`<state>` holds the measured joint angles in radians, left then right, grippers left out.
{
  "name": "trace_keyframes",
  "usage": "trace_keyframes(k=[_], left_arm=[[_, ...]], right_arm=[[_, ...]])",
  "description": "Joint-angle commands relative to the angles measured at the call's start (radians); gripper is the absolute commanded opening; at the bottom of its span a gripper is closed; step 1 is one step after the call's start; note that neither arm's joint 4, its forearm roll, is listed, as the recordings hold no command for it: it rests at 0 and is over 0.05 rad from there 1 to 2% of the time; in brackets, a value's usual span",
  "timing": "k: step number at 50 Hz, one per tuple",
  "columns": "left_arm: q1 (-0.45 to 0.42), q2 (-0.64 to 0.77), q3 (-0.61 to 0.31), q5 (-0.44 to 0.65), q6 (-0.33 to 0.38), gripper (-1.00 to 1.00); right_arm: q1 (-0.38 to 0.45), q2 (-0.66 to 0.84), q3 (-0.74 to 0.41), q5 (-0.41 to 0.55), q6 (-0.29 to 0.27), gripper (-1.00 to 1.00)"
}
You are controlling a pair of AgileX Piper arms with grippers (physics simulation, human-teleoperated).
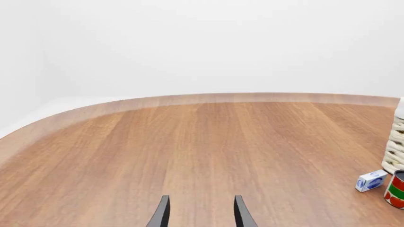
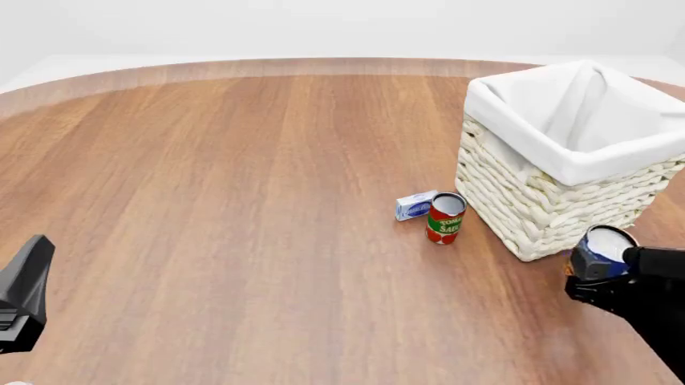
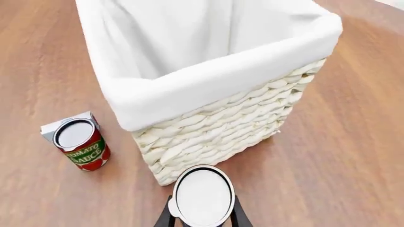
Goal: Pick up the alphabet soup and the cream cheese box, and put them in the basket.
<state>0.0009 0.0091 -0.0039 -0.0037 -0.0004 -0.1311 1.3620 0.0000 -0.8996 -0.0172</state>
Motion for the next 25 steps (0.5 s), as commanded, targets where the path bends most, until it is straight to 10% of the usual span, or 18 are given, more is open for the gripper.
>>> trace_keyframes(k=[1,20,25], left_arm=[[0.000,-0.001,-0.001,0.001,0.000,1.00],[0.000,0.000,-0.001,0.001,0.000,1.00],[0.000,0.000,-0.001,0.001,0.000,1.00]], right_arm=[[0.009,-0.569,0.000,0.496,0.020,-1.00],[0.017,-1.206,-0.162,1.077,0.032,-1.00],[0.013,-1.230,-0.203,1.107,0.036,-1.00]])
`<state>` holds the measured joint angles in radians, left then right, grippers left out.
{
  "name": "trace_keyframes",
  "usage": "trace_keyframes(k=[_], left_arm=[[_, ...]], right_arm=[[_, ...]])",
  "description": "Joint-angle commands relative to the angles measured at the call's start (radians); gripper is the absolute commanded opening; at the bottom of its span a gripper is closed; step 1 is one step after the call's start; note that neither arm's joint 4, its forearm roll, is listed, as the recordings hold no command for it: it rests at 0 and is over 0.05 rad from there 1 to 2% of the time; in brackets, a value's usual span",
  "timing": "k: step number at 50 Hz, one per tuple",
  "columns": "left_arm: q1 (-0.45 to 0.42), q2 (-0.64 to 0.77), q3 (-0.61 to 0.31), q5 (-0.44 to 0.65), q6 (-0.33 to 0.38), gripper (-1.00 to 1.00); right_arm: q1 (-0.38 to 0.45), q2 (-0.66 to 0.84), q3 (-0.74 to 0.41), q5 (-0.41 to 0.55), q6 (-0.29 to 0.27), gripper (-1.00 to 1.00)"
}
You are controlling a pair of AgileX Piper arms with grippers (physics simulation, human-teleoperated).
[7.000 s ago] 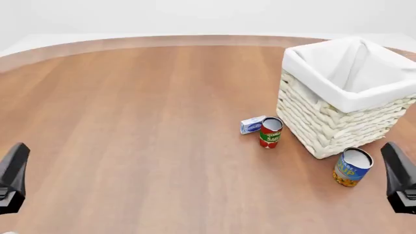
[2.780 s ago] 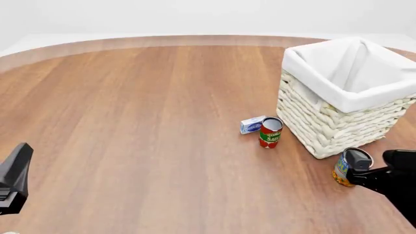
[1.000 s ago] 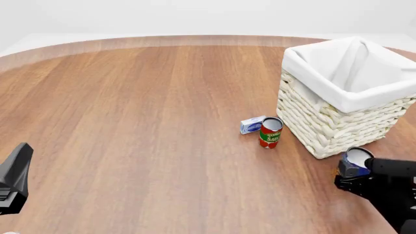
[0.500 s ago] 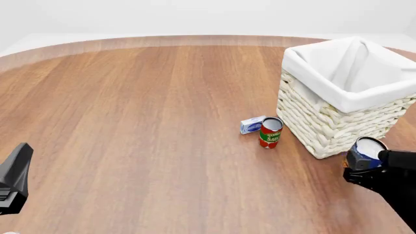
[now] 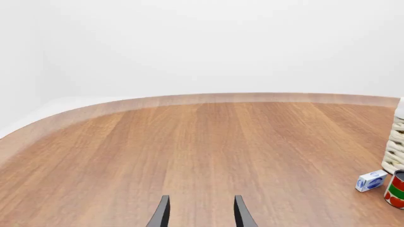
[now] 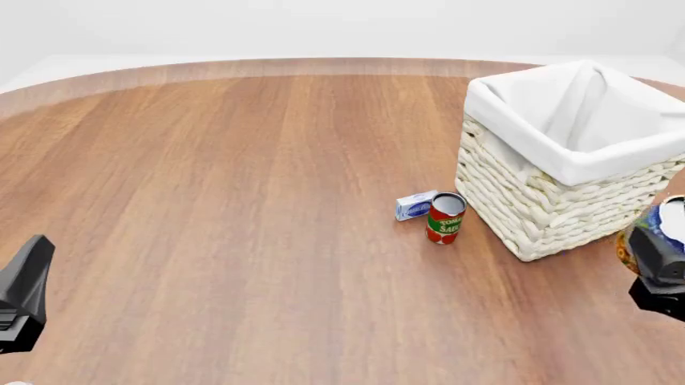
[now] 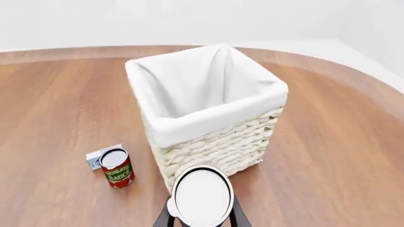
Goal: Pick up the alphabet soup and the cream cheese box, and put them in the basket.
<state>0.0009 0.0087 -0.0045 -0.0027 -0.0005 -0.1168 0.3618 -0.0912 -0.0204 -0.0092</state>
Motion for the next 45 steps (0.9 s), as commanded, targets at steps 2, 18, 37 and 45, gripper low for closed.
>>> trace_keyframes(k=[2,18,37,45], left_arm=[[0.000,0.000,0.000,0.000,0.000,1.00],[0.000,0.000,0.000,0.000,0.000,1.00],[0.000,0.000,0.000,0.000,0.000,1.00],[0.000,0.000,0.000,0.000,-0.001,1.00]], right_arm=[[-0.003,-0.247,-0.131,0.253,0.027,-1.00],[0.008,-0.220,-0.279,0.268,0.015,-1.00],[0.042,-0.004,-0.492,0.153,-0.024,-1.00],[0.055,0.125,-0.545,0.086,-0.025,-1.00]])
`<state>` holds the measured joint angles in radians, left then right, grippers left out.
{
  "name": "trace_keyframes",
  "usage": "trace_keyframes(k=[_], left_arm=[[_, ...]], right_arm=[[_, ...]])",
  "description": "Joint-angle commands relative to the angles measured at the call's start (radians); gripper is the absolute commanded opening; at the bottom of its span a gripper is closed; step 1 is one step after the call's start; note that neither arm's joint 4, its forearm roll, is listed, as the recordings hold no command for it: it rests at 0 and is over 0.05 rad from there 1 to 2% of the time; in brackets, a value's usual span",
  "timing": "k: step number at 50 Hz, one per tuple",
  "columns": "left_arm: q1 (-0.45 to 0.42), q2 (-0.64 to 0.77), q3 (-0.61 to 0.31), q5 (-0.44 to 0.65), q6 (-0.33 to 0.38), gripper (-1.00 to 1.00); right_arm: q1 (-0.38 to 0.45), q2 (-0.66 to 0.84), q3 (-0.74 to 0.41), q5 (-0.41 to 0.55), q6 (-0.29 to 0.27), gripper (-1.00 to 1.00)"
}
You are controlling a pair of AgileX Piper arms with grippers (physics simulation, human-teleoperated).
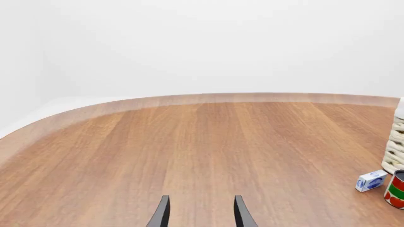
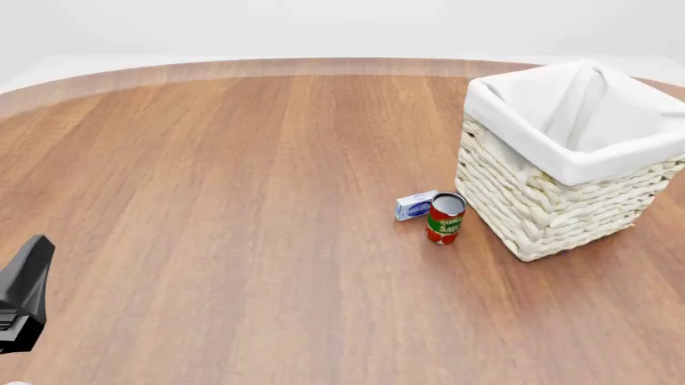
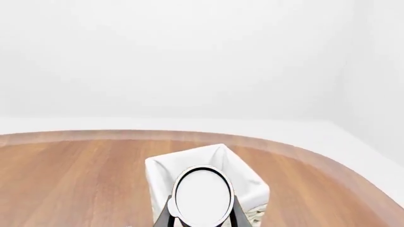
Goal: Pick up the alphabet soup and the cream cheese box, and put them in the basket.
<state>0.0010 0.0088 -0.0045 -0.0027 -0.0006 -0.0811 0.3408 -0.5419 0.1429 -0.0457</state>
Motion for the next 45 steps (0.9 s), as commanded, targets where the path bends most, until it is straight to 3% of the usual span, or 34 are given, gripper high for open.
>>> trace_keyframes(k=[1,17,20,21,23,29,45], left_arm=[[0.000,0.000,0.000,0.000,0.000,1.00],[0.000,0.000,0.000,0.000,0.000,1.00],[0.000,0.000,0.000,0.000,0.000,1.00],[0.000,0.000,0.000,0.000,0.000,1.00],[0.000,0.000,0.000,0.000,0.000,1.00],[0.000,0.000,0.000,0.000,0.000,1.00],[0.000,0.000,0.000,0.000,0.000,1.00]], right_arm=[[0.019,0.146,-0.094,-0.078,0.012,-1.00],[0.001,0.429,-0.288,-0.053,0.058,-1.00],[-0.010,0.498,-0.320,-0.045,0.087,-1.00],[-0.015,0.520,-0.329,-0.041,0.123,-1.00],[-0.017,0.556,-0.344,-0.038,0.097,-1.00],[-0.018,0.649,-0.395,-0.021,0.135,-1.00],[-0.013,0.844,-0.529,0.067,0.167,-1.00]])
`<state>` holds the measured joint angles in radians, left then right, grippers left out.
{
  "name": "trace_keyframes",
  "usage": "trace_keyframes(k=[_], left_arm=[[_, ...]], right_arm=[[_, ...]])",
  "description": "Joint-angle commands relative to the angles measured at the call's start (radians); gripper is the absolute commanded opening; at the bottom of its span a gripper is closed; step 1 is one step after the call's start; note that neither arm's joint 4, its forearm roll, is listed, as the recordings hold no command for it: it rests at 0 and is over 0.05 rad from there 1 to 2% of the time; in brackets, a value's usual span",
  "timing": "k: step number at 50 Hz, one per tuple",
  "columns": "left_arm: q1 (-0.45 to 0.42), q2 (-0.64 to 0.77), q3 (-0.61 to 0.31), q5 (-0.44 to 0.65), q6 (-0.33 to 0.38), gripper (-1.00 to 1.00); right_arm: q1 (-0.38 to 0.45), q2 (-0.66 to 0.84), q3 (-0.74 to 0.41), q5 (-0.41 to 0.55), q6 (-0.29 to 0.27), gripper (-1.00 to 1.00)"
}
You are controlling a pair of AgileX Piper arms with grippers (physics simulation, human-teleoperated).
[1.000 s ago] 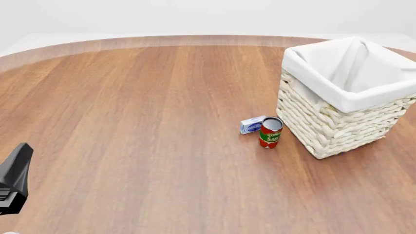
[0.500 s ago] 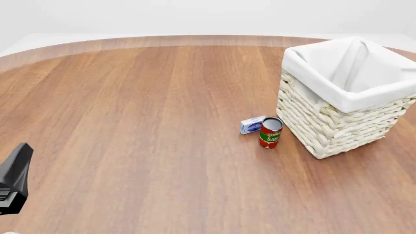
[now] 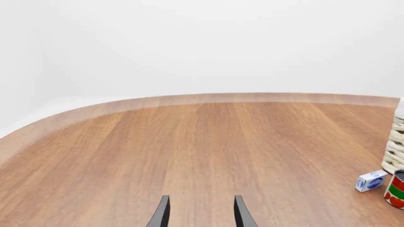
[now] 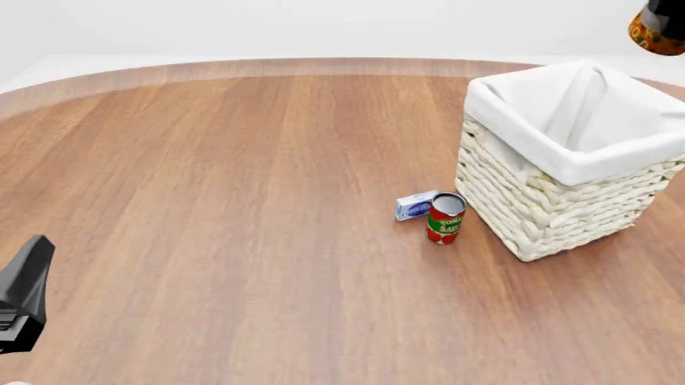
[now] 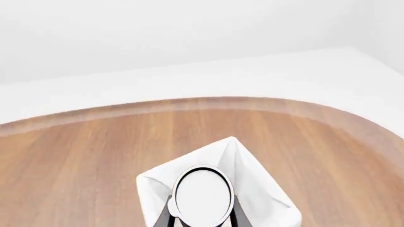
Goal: Pick up the alphabet soup and the cream cheese box, and put them in the basket.
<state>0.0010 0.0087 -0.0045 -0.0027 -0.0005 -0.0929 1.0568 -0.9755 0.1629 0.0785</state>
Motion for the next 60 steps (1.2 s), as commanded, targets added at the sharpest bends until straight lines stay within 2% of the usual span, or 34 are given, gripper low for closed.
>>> trace_keyframes(k=[1,16,46,60], left_arm=[[0.000,0.000,0.000,0.000,0.000,1.00],[0.000,0.000,0.000,0.000,0.000,1.00],[0.000,0.000,0.000,0.000,0.000,1.00],[0.000,0.000,0.000,0.000,0.000,1.00]], right_arm=[[-0.002,0.143,-0.103,0.051,0.056,-1.00],[-0.005,0.247,-0.156,0.051,0.051,-1.00],[0.020,0.348,-0.116,-0.029,0.067,-1.00],[0.017,0.399,-0.107,-0.065,0.050,-1.00]])
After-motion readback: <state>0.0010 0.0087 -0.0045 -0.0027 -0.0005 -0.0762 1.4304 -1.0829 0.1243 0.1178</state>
